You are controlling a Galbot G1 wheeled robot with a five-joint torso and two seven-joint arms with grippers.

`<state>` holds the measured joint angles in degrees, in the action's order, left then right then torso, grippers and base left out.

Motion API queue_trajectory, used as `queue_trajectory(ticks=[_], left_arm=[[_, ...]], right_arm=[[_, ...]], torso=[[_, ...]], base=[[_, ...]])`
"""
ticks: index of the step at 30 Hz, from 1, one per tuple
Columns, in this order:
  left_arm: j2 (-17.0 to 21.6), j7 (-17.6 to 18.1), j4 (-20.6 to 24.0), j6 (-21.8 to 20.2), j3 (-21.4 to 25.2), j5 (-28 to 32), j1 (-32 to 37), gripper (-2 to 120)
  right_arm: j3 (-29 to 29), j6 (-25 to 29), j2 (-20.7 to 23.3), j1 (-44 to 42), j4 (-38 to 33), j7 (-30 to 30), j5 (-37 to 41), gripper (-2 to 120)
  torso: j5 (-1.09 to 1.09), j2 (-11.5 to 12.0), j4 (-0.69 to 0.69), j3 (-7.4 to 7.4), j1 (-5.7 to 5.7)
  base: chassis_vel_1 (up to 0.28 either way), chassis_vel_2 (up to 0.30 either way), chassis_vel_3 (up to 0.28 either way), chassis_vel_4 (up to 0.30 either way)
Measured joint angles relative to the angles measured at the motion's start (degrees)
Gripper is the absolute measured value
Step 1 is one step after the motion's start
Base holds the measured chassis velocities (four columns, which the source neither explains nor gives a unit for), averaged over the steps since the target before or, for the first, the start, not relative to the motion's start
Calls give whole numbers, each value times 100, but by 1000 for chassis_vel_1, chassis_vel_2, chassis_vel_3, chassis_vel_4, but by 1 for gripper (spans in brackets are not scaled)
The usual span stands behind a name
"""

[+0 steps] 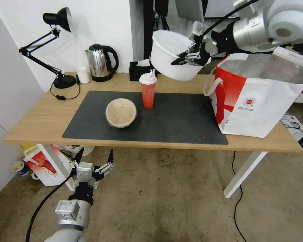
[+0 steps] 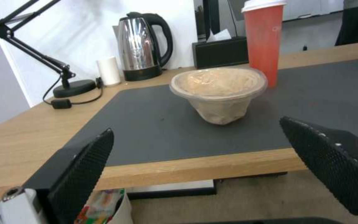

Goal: Pick up the trash from the table and place it into the takeout bag.

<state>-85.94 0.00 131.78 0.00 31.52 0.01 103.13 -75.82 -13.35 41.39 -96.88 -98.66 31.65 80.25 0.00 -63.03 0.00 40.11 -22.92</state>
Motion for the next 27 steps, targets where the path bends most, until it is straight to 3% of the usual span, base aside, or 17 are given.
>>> queue_trajectory(ticks=[27], left_arm=[[0,0,0,0,0,0,0,100]], right_arm=[[814,183,-1022,1090,318,85,-122,0]], torso=[[0,0,0,0,0]], base=[[0,0,0,0]])
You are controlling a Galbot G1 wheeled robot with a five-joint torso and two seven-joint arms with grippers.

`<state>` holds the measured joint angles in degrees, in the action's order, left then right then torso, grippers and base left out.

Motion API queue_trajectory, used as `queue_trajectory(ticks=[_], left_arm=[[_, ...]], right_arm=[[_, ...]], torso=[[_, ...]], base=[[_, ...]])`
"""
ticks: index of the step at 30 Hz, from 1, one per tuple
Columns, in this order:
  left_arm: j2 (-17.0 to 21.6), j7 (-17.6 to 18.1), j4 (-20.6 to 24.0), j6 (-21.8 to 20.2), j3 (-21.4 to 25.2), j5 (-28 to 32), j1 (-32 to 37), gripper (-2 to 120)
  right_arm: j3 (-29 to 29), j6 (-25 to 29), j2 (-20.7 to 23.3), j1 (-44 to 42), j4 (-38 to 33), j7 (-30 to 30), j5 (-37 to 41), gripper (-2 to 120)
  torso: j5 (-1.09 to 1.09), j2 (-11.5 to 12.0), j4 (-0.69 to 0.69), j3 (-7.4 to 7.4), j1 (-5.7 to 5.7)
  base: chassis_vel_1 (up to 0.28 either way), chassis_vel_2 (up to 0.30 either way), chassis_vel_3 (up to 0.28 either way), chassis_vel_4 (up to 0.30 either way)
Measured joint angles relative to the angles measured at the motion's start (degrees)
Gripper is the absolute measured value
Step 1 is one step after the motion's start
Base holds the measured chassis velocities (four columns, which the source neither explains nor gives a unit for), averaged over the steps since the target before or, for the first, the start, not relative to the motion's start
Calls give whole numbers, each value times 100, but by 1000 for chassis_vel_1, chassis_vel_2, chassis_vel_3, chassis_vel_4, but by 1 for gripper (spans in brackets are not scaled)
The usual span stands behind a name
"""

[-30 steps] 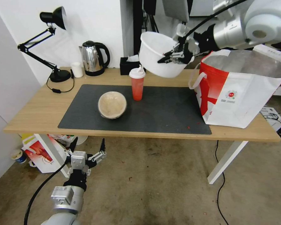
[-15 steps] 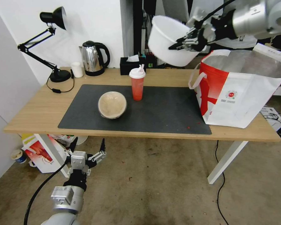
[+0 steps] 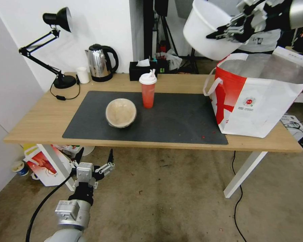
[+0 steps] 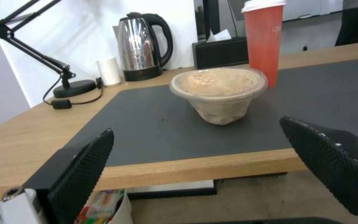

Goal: Pick up the trash from the table and place it into the takeout bag.

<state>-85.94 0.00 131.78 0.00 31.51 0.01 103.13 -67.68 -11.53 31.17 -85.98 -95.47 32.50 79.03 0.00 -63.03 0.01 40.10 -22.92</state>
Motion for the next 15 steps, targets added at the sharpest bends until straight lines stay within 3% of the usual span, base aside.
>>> queue_trajectory(ticks=[15], left_arm=[[0,0,0,0,0,0,0,100]], right_arm=[[664,116,-422,616,242,170,-417,0]], torso=[[0,0,-1,0,0]], base=[[0,0,0,0]])
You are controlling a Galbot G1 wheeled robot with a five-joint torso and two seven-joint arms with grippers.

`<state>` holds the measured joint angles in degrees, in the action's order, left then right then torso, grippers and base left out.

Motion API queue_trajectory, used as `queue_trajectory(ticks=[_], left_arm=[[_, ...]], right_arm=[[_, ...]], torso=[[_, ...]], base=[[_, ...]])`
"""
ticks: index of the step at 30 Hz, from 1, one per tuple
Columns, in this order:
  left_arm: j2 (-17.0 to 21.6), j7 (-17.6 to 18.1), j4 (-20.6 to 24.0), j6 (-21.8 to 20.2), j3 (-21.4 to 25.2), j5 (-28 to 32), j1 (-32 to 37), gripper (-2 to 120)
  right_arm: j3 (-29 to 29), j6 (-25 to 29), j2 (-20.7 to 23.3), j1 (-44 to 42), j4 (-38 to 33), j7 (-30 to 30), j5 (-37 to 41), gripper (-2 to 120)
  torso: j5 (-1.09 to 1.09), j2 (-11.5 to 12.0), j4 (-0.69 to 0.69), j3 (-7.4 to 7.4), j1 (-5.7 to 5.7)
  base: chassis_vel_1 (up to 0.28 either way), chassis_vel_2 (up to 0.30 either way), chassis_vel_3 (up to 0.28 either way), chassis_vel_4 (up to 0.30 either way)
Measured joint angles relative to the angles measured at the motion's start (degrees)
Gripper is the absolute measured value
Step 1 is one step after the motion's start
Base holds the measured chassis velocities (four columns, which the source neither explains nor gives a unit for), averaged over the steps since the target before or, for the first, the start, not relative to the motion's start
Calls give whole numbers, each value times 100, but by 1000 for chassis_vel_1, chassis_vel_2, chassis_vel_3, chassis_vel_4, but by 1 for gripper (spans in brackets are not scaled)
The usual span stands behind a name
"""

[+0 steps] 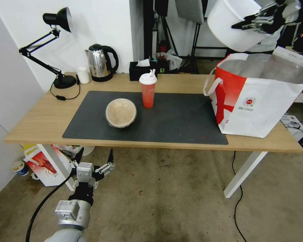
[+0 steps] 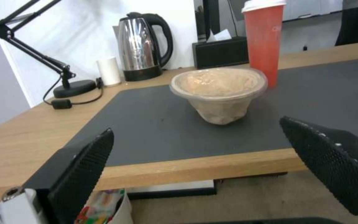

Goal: Pick up the trash from the table and place it into the takeout bag.

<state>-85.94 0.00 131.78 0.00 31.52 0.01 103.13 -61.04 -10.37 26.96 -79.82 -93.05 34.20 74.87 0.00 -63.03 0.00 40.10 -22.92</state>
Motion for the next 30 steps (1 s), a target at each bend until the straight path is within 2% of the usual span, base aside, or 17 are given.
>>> queue_trajectory(ticks=[30], left_arm=[[0,0,0,0,0,0,0,100]], right_arm=[[779,207,-977,238,247,282,-934,0]], torso=[[-1,0,0,0,0]], base=[[0,0,0,0]])
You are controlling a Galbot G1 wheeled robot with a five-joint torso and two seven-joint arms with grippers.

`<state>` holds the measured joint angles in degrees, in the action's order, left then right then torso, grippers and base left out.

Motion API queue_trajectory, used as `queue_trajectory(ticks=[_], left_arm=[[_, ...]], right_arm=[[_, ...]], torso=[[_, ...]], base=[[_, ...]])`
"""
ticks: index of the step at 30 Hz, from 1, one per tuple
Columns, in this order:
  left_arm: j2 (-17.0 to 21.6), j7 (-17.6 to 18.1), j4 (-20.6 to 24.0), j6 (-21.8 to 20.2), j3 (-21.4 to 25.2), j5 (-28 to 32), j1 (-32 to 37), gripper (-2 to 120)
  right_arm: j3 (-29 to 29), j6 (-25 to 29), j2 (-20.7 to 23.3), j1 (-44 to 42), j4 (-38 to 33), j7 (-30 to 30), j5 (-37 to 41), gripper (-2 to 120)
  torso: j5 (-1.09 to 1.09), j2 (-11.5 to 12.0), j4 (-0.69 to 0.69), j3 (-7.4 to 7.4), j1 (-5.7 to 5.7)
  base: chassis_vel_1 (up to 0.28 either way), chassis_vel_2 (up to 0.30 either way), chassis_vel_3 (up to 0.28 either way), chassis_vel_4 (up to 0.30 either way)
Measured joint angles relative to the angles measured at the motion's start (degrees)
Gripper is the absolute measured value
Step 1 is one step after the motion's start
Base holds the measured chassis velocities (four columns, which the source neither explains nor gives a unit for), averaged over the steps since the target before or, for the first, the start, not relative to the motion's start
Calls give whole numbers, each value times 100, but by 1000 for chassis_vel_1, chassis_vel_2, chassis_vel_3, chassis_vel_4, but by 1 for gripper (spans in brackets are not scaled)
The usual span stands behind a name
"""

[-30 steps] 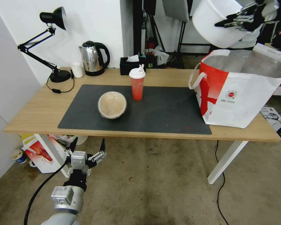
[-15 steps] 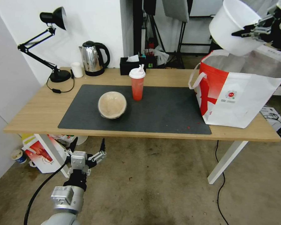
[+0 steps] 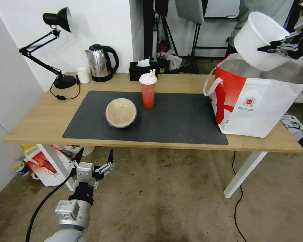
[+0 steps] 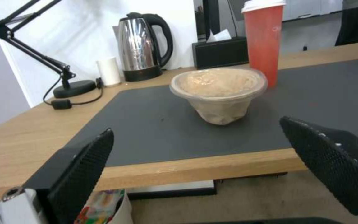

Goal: Pick up the trash from the table and place it into the takeout bag.

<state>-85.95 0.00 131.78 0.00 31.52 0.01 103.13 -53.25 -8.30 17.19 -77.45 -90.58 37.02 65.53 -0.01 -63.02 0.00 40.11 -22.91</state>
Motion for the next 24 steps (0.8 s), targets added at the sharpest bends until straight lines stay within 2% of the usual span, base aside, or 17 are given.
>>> queue_trajectory(ticks=[18,21,22,24], left_arm=[[0,0,0,0,0,0,-1,100],[0,0,0,0,0,0,0,100],[0,0,0,0,0,0,0,100],[0,0,0,0,0,0,0,100]], right_arm=[[5,84,41,-87,6,-255,-41,0],[3,89,74,-91,-15,-336,-46,10],[3,89,74,-91,-15,-336,-46,10],[2,90,87,-96,-18,-356,-48,21]], torso=[[1,0,-1,0,0],[1,0,-1,0,0],[1,0,-1,0,0],[1,0,0,0,0]], base=[[0,0,0,0],[0,0,0,0],[0,0,0,0],[0,0,0,0]])
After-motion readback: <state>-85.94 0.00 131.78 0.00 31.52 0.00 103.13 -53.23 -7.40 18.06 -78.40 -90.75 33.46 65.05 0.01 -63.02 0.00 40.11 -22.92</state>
